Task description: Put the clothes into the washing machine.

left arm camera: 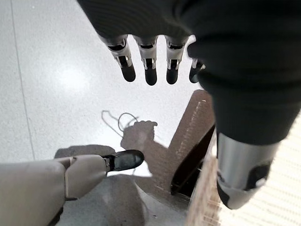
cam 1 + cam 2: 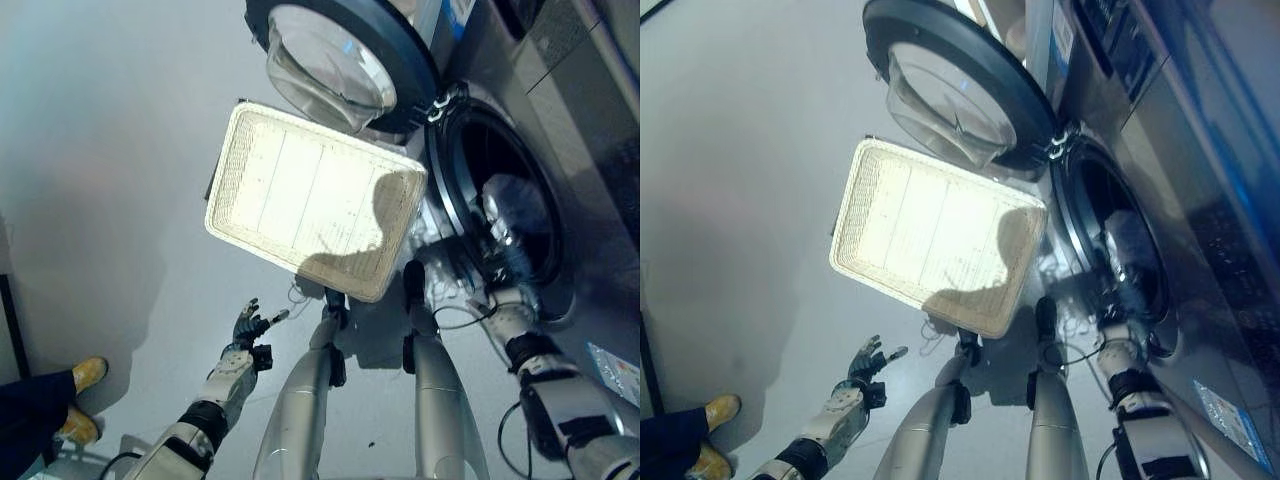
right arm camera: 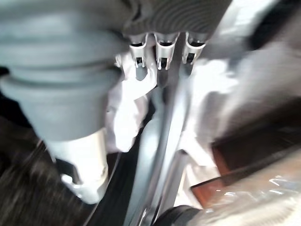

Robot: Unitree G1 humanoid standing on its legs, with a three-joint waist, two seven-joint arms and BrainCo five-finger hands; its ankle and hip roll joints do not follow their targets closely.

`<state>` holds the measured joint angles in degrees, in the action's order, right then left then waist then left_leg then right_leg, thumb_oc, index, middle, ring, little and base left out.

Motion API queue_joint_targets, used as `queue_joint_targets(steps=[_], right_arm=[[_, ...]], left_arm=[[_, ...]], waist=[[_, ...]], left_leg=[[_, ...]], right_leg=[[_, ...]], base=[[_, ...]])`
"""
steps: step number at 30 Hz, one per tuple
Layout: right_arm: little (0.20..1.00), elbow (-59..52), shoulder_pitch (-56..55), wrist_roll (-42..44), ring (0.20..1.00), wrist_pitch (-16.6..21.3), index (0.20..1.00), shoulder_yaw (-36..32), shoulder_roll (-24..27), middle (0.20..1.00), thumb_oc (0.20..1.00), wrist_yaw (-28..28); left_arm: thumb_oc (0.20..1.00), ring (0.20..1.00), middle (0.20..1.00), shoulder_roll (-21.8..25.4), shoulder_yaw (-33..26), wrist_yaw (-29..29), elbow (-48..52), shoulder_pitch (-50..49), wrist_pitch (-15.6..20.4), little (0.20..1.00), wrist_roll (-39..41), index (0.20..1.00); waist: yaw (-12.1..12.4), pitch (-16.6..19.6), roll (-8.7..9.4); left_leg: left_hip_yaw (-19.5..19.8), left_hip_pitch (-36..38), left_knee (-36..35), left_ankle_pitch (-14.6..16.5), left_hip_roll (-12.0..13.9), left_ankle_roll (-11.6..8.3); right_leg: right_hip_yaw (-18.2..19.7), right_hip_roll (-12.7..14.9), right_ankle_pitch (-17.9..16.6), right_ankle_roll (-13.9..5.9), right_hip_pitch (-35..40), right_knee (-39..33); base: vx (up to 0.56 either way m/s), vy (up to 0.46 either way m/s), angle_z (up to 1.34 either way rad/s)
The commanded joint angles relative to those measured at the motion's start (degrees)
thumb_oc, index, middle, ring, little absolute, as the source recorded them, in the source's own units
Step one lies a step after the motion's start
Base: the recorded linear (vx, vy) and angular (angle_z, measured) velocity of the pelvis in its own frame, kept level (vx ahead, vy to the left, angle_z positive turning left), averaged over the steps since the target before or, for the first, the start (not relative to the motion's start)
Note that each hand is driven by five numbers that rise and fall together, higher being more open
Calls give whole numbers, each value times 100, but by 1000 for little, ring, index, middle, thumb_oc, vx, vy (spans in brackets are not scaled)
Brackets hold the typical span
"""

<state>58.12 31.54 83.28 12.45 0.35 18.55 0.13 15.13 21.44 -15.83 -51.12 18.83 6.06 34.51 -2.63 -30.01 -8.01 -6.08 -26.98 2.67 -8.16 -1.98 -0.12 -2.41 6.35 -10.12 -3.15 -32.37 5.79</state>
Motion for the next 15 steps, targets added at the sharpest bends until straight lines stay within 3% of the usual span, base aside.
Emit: queue_joint_targets(steps=[1, 7, 12, 13, 14, 15], right_arm=[[1000, 27, -176, 1454, 1000, -380, 1000, -98, -151, 1000, 1000, 65], [1000, -9, -282, 1121, 1000, 33, 1000, -80, -400, 1000, 1000, -326], [1000, -131, -370, -201, 1000, 301, 1000, 175, -430, 1000, 1000, -402], [1000, -137, -426, -887, 1000, 441, 1000, 335, -444, 1000, 1000, -483], [1000, -106, -514, -2226, 1000, 547, 1000, 514, -394, 1000, 1000, -695], [1000, -123, -582, -2812, 1000, 617, 1000, 678, -331, 1000, 1000, -890]], left_arm=[[1000, 1000, 1000, 118, -250, -118, -397, -73, 137, 1000, -89, 1000], [1000, 1000, 1000, 45, -299, -124, -609, -91, 216, 1000, -39, 1000], [1000, 1000, 1000, 63, -358, 18, -696, -128, 223, 1000, 6, 1000], [1000, 1000, 1000, 70, -409, 159, -753, -134, 221, 1000, 23, 1000], [1000, 1000, 1000, 70, -451, 342, -780, -176, 184, 1000, 65, 1000], [1000, 1000, 1000, 66, -482, 400, -790, -216, 152, 1000, 45, 1000]], waist=[[-19, 21, 138], [-39, 21, 175], [-11, 21, 210], [4, 22, 242], [12, 30, 274], [26, 75, 291]], left_leg=[[-151, 66, 330, 508, -246, -26], [-142, 435, 208, 535, -240, -5], [-69, 689, 171, 555, -246, 7], [-30, 785, 176, 548, -239, 5], [15, 933, 168, 584, -231, 0], [34, 985, 146, 580, -225, -1]], right_leg=[[-378, -385, 695, -81, 165, 539], [-333, -348, 680, -109, 503, 453], [-319, -327, 740, -93, 782, 458], [-315, -326, 745, -77, 899, 459], [-320, -314, 799, -71, 1057, 462], [-329, -315, 802, -65, 1119, 434]], base=[[-36, 65, 1], [-38, 48, 2], [-50, 13, 3], [-32, -18, 11], [-38, -24, 17], [-12, -14, 21]])
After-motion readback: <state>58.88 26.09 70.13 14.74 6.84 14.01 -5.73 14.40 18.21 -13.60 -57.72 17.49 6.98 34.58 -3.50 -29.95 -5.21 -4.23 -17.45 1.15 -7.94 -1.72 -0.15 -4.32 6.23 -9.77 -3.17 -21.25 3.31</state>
